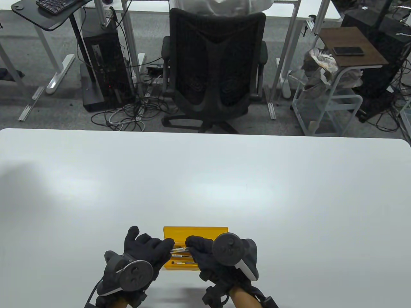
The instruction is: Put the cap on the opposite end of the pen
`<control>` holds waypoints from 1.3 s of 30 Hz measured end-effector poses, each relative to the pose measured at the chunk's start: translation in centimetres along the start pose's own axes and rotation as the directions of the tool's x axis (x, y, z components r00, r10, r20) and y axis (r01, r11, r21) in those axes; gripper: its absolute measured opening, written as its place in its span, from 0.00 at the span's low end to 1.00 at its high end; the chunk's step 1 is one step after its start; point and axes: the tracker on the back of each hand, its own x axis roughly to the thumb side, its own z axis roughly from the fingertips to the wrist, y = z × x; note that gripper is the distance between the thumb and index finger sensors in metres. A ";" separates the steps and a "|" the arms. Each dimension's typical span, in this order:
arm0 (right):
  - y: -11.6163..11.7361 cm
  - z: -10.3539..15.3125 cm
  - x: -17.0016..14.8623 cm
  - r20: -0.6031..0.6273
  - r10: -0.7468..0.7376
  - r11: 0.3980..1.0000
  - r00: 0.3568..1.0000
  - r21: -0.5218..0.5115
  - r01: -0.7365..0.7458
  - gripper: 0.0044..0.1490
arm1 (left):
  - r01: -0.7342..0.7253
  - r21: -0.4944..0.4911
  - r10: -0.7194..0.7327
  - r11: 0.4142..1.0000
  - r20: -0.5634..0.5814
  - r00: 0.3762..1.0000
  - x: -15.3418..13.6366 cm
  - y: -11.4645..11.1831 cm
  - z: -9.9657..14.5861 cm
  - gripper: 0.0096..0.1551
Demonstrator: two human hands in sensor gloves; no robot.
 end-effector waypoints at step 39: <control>2.2 0.1 1.2 0.015 -0.034 0.999 0.999 0.043 0.034 0.31 | -0.782 0.285 0.833 0.554 -0.183 0.523 -3.1 -0.1 1.0 0.27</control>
